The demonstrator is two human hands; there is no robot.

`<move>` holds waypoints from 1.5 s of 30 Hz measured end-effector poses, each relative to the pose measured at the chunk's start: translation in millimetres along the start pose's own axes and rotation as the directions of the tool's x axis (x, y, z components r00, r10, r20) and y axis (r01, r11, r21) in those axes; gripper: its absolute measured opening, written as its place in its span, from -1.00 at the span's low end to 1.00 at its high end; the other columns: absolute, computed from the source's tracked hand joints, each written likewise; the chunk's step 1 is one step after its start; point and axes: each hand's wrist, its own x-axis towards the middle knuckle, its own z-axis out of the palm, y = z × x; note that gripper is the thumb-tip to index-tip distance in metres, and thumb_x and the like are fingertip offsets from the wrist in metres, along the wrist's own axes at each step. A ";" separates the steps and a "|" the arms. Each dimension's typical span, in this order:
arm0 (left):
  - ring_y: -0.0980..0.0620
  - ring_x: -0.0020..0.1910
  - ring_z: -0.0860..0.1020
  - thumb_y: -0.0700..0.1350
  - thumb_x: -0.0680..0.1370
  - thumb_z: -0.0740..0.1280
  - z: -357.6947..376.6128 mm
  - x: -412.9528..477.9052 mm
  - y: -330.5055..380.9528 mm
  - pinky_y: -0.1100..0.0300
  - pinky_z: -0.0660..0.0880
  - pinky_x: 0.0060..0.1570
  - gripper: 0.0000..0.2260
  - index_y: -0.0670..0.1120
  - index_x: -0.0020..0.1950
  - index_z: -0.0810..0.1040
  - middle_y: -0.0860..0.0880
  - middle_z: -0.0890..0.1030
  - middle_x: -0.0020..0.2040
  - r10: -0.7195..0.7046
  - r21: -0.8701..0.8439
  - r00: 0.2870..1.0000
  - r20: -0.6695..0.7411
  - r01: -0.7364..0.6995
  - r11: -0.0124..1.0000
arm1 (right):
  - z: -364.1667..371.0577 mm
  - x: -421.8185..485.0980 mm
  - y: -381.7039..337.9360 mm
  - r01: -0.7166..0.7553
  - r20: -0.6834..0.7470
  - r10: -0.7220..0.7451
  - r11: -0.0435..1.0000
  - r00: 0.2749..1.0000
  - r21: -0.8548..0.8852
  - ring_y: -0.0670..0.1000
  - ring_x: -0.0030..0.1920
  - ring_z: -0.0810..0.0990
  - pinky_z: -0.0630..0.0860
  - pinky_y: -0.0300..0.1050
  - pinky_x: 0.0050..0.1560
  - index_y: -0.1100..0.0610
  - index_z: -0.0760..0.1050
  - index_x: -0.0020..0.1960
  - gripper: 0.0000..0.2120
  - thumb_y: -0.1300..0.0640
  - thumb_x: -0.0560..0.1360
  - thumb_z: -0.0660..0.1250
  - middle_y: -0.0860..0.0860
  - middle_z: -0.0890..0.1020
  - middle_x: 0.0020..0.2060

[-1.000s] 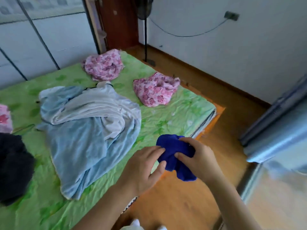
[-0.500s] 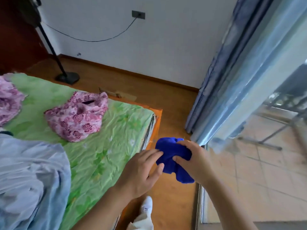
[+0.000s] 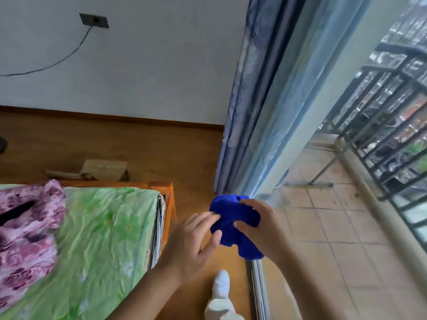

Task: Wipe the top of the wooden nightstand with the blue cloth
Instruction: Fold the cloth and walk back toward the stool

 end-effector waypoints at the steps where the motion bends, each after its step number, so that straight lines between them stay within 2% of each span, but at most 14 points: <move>1: 0.24 0.35 0.41 0.17 0.66 0.07 2.5 16.8 -6.9 0.39 0.26 0.34 -0.55 -0.01 0.43 0.48 0.12 0.52 0.36 -0.005 -0.005 1.000 0.005 0.005 1.000 | 1.0 17.2 5.8 0.001 -0.003 -0.001 1.000 1.000 -0.004 -0.22 -0.06 0.51 0.37 -0.39 -0.07 -0.25 0.45 0.27 -0.43 -0.30 0.27 0.26 -0.37 0.51 -0.06; 3: 0.23 0.34 0.42 0.17 0.65 0.08 6.9 54.8 -19.8 0.36 0.29 0.33 -0.55 -0.02 0.42 0.49 0.11 0.53 0.36 -0.011 -0.009 1.000 0.016 0.011 1.000 | 0.7 55.5 16.5 0.000 0.003 0.000 1.000 1.000 -0.005 -0.18 -0.05 0.53 0.42 -0.33 -0.06 -0.24 0.47 0.27 -0.44 -0.29 0.28 0.27 -0.34 0.51 -0.04; 6: 0.18 0.36 0.43 0.18 0.65 0.08 11.8 116.6 -36.4 0.21 0.36 0.35 -0.52 -0.04 0.42 0.49 0.09 0.53 0.37 -0.013 0.001 0.999 0.039 0.013 1.000 | -6.1 117.0 32.4 -0.017 0.029 0.016 1.000 0.999 0.012 -0.17 -0.07 0.51 0.32 -0.42 -0.12 -0.23 0.47 0.28 -0.50 -0.22 0.34 0.35 -0.35 0.48 -0.07; 8: 0.18 0.36 0.43 0.18 0.65 0.09 10.5 155.0 -44.8 0.20 0.38 0.34 -0.53 -0.04 0.42 0.49 0.10 0.53 0.36 -0.011 0.019 1.000 0.021 0.011 1.000 | -14.2 157.1 37.2 -0.016 0.036 0.015 0.999 0.999 0.033 -0.19 -0.08 0.49 0.28 -0.47 -0.14 -0.24 0.48 0.26 -0.54 -0.17 0.37 0.40 -0.37 0.48 -0.10; 12: 0.15 0.34 0.46 0.16 0.66 0.11 4.8 235.0 -59.6 0.19 0.39 0.32 -0.56 -0.04 0.40 0.50 0.10 0.53 0.35 -0.017 0.037 0.999 -0.052 0.019 0.999 | -30.2 243.7 42.3 0.034 0.026 -0.037 0.994 0.999 0.107 -0.23 -0.03 0.51 0.33 -0.45 -0.08 -0.21 0.50 0.25 -0.56 -0.12 0.39 0.46 -0.35 0.53 -0.02; 18: 0.25 0.38 0.39 0.19 0.67 0.09 -14.4 309.4 -95.5 0.41 0.27 0.32 -0.58 0.04 0.43 0.45 0.19 0.48 0.37 -0.101 0.008 0.989 -0.105 0.102 0.995 | -27.9 345.1 28.5 0.095 0.034 -0.100 0.986 0.994 0.138 -0.43 -0.02 0.47 0.35 -0.50 -0.09 -0.26 0.45 0.26 -0.53 -0.17 0.38 0.43 -0.51 0.48 -0.11; 23: 0.26 0.35 0.42 0.16 0.67 0.11 -28.9 369.7 -154.5 0.38 0.34 0.29 -0.61 0.07 0.44 0.44 0.20 0.49 0.36 -0.162 0.006 0.981 -0.105 0.164 0.986 | 0.1 434.7 18.2 0.106 0.110 -0.126 0.980 0.986 0.170 -0.33 0.03 0.51 0.42 -0.44 0.00 -0.21 0.48 0.28 -0.55 -0.13 0.40 0.44 -0.41 0.54 -0.01; 25: 0.28 0.31 0.44 0.18 0.67 0.11 -35.4 398.7 -180.4 0.38 0.35 0.26 -0.62 0.10 0.42 0.44 0.21 0.52 0.33 -0.181 -0.013 0.975 -0.127 0.181 0.983 | 11.8 476.8 12.1 0.109 0.142 -0.137 0.976 0.980 0.186 -0.33 0.04 0.53 0.43 -0.45 -0.03 -0.19 0.50 0.27 -0.57 -0.09 0.42 0.45 -0.35 0.58 0.03; 28: 0.30 0.26 0.45 0.22 0.66 0.09 -50.4 446.7 -217.3 0.38 0.39 0.20 -0.62 0.13 0.41 0.43 0.26 0.52 0.28 -0.202 -0.019 0.969 -0.142 0.201 0.979 | 23.8 541.3 -3.4 0.123 0.163 -0.153 0.976 0.975 0.180 -0.39 0.04 0.49 0.40 -0.46 -0.02 -0.21 0.49 0.28 -0.58 -0.08 0.43 0.44 -0.36 0.55 0.04; 31: 0.32 0.26 0.44 0.29 0.64 0.03 -71.4 499.7 -248.4 0.33 0.43 0.21 -0.54 0.11 0.41 0.45 0.25 0.49 0.29 -0.213 -0.031 0.967 -0.143 0.211 0.977 | 27.6 604.9 -19.6 0.127 0.161 -0.155 0.977 0.975 0.169 -0.32 0.08 0.48 0.43 -0.36 0.09 -0.19 0.46 0.32 -0.55 -0.13 0.45 0.41 -0.38 0.48 0.10; 33: 0.31 0.28 0.43 0.28 0.63 0.04 -86.8 534.8 -268.1 0.33 0.40 0.25 -0.52 0.09 0.42 0.45 0.21 0.49 0.32 -0.208 -0.042 0.969 -0.137 0.204 0.978 | 29.9 645.7 -29.8 0.144 0.143 -0.167 0.976 0.976 0.162 -0.29 0.11 0.45 0.46 -0.30 0.11 -0.18 0.45 0.33 -0.56 -0.13 0.47 0.42 -0.37 0.44 0.13; 37: 0.33 0.31 0.39 0.24 0.64 0.06 -118.4 599.9 -302.7 0.49 0.28 0.25 -0.55 0.09 0.44 0.44 0.24 0.47 0.34 -0.186 0.011 0.976 -0.113 0.188 0.982 | 36.8 717.7 -46.7 0.118 0.100 -0.136 0.979 0.986 0.167 -0.29 0.11 0.44 0.39 -0.41 0.01 -0.21 0.46 0.32 -0.54 -0.10 0.45 0.46 -0.35 0.46 0.15; 40: 0.32 0.33 0.39 0.26 0.65 0.05 -134.6 640.8 -332.5 0.35 0.36 0.29 -0.53 0.08 0.44 0.45 0.22 0.49 0.34 -0.187 0.003 0.975 -0.116 0.189 0.982 | 49.0 772.6 -54.7 0.128 0.117 -0.148 0.978 0.982 0.162 -0.30 0.09 0.45 0.37 -0.41 0.00 -0.26 0.45 0.31 -0.53 -0.14 0.43 0.46 -0.39 0.46 0.13; 45: 0.33 0.33 0.40 0.32 0.63 0.00 -152.5 690.3 -402.8 0.23 0.43 0.28 -0.50 0.14 0.45 0.42 0.25 0.48 0.35 -0.294 0.015 0.941 -0.168 0.300 0.954 | 96.7 874.5 -73.4 0.164 0.247 -0.209 0.968 0.946 0.190 -0.38 0.05 0.43 0.38 -0.38 0.00 -0.30 0.42 0.31 -0.52 -0.18 0.42 0.45 -0.42 0.45 0.13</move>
